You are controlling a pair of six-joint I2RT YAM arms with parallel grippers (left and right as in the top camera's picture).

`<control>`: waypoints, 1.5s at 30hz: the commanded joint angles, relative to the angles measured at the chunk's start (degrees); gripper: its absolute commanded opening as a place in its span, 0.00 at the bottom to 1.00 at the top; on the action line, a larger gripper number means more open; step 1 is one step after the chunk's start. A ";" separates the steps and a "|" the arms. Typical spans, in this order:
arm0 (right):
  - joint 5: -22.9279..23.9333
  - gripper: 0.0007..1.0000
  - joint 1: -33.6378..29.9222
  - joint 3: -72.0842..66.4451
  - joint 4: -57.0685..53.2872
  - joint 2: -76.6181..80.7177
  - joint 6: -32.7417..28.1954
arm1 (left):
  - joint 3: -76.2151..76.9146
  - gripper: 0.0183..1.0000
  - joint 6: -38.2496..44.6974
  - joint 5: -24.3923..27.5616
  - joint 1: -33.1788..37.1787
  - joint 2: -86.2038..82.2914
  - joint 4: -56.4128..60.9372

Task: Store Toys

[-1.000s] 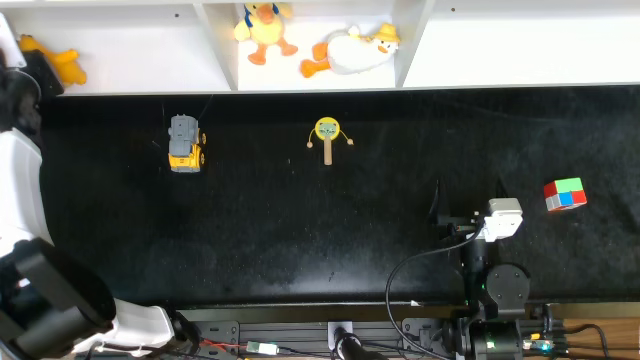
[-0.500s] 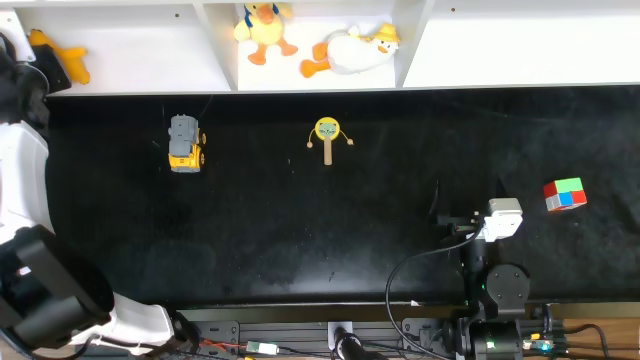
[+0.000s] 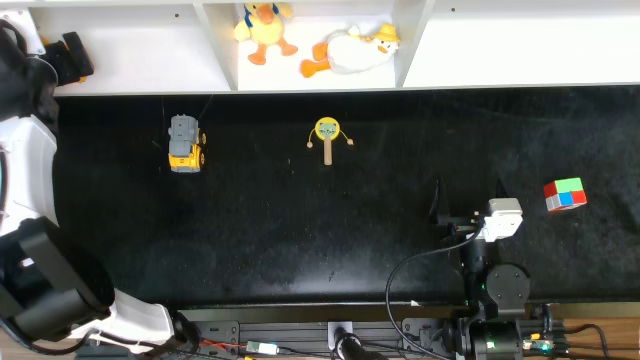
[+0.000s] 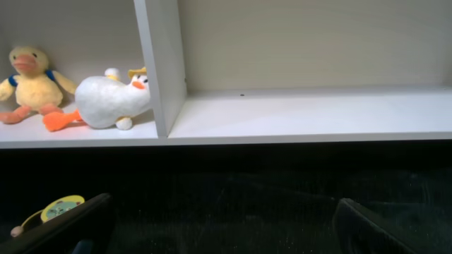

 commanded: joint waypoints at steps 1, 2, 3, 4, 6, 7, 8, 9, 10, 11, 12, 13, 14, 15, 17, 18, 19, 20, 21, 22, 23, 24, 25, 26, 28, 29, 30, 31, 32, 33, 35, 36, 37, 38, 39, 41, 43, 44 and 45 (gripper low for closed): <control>-0.24 0.99 -0.26 -0.76 0.26 -0.39 0.26 | 1.09 1.00 -0.15 0.13 -0.48 1.29 0.04; -0.24 1.00 -0.26 -0.76 0.26 -0.39 0.26 | 1.07 1.00 -0.15 0.11 -0.57 1.29 0.04; -0.24 1.00 -0.26 -0.76 0.26 -0.39 0.26 | 1.09 1.00 -0.15 0.13 -0.63 1.29 0.04; -0.24 0.99 -0.26 -0.76 0.26 -0.39 0.26 | 1.09 1.00 -0.15 0.13 -0.79 1.29 0.04; -0.24 1.00 -0.26 -0.76 0.24 -0.39 0.26 | 1.09 1.00 -0.15 0.11 -1.05 1.29 0.04; -0.24 1.00 -0.26 -0.76 0.26 -0.39 0.26 | 1.07 1.00 -0.15 0.11 -1.20 1.29 0.04; -0.24 0.99 -0.26 -0.76 0.26 -0.39 0.26 | 1.07 1.00 -0.15 0.11 -1.27 1.29 0.04; -0.24 1.00 -0.26 -0.76 0.26 -0.39 0.26 | 1.09 1.00 -0.17 0.11 -1.36 1.29 0.04; -0.24 1.00 -0.26 -0.76 0.26 -0.39 0.26 | 1.07 1.00 -0.17 0.13 -1.38 1.29 0.02; -0.24 1.00 -0.26 -0.76 0.26 -0.39 0.26 | 1.09 1.00 -0.17 0.13 -1.46 1.29 0.00; -0.24 1.00 -0.26 -0.76 0.26 -0.39 0.26 | 1.09 1.00 -0.17 0.11 -1.55 1.27 0.00; -0.24 1.00 -0.26 -0.76 0.26 -0.39 0.26 | 1.09 1.00 -0.17 0.11 -1.60 1.22 0.00; -0.24 1.00 -0.26 -0.76 0.26 -0.39 0.26 | 1.09 1.00 -0.17 0.11 -1.62 1.22 0.00; -0.24 1.00 -0.26 -0.76 0.26 -0.39 0.26 | 1.07 1.00 -0.17 0.11 -1.62 1.20 0.00; -0.24 1.00 -0.26 -0.76 0.26 -0.39 0.26 | 1.07 1.00 -0.17 0.09 -1.62 1.03 -0.04; -0.24 0.99 -0.26 -0.76 0.26 -0.39 0.26 | 1.09 1.00 -0.17 0.07 -1.62 0.94 -0.09; -0.24 0.99 -0.26 -0.76 0.26 -0.39 0.26 | 1.09 1.00 -0.17 -0.09 -1.62 0.79 -0.11; -0.24 0.99 -0.26 -0.76 0.26 -0.39 0.26 | 1.09 1.00 -0.17 -0.42 -1.62 0.66 -0.11; -0.24 1.00 -0.26 -0.76 0.26 -0.39 0.26 | 1.09 1.00 -0.17 -0.83 -1.62 0.44 -0.13; -0.24 0.99 -0.26 -0.76 0.24 -0.39 0.26 | 1.09 1.00 -0.17 -1.27 -1.62 0.24 -0.13; -0.24 0.99 -0.26 -0.76 0.24 -0.39 0.26 | 1.09 1.00 -0.17 -1.88 -1.62 -0.07 -0.13; -0.24 0.99 -0.26 -0.76 0.26 -0.39 0.26 | 1.09 1.00 -0.17 -2.25 -1.62 -0.37 -0.13; -0.24 0.99 -0.26 -0.76 0.26 -0.39 0.26 | 1.07 1.00 -0.17 -2.51 -1.62 -0.68 -0.13; -0.24 0.99 -0.26 -0.76 0.26 -0.39 0.26 | 1.09 1.00 -0.17 -2.69 -1.57 -1.01 -0.13; -0.24 1.00 -0.26 -0.76 0.26 -0.39 0.26 | 1.09 1.00 -0.17 -2.91 -1.46 -1.51 -0.15; -0.24 1.00 -0.26 -0.76 0.26 -0.39 0.26 | 1.07 1.00 -0.17 -2.95 -1.44 -1.70 -0.13; -0.24 1.00 -0.26 -0.76 0.26 -0.39 0.26 | 1.09 1.00 -0.17 -3.08 -1.44 -1.81 -0.13; -0.24 1.00 -0.26 -0.76 0.24 -0.39 0.26 | 1.09 1.00 -0.17 -3.08 -1.44 -1.90 -0.11; -0.24 1.00 -0.26 -0.76 0.26 -0.39 0.26 | 1.09 1.00 -0.17 -3.08 -1.44 -1.90 -0.11; -0.24 1.00 -0.26 -0.76 0.26 -0.39 0.26 | 1.07 1.00 -0.17 -3.08 -1.44 -1.90 -0.13; -0.24 0.99 -0.26 -0.76 0.26 -0.39 0.26 | 1.09 1.00 -0.17 -3.10 -1.44 -1.90 -0.11; -0.24 1.00 -0.26 -0.76 0.26 -0.39 0.26 | 1.09 1.00 -0.17 -3.13 -1.44 -1.90 -0.11; -0.24 0.99 -0.26 -0.76 0.26 -0.39 0.26 | 1.09 1.00 -0.17 -3.30 -1.44 -1.90 -0.11; -0.24 1.00 -0.26 -0.76 0.26 -0.39 0.26 | 1.09 1.00 -0.17 -3.69 -1.44 -1.90 -0.11; -0.24 1.00 -0.26 -0.76 0.26 -0.39 0.26 | 1.09 1.00 -0.20 -4.39 -1.46 -1.92 -0.11; -0.24 1.00 -0.26 -0.76 0.26 -0.39 0.26 | 1.09 1.00 -0.22 -5.07 -1.44 -1.92 -0.11; -0.24 1.00 -0.26 -0.76 0.26 -0.39 0.26 | 1.09 1.00 -0.22 -5.68 -1.44 -1.99 -0.13; -0.24 0.99 -0.26 -0.76 0.24 -0.39 0.26 | 1.09 1.00 -0.22 -5.92 -1.44 -2.01 -0.13; -0.24 1.00 -0.26 -0.76 0.24 -0.39 0.26 | 1.07 1.00 -0.22 -5.92 -1.44 -2.01 -0.11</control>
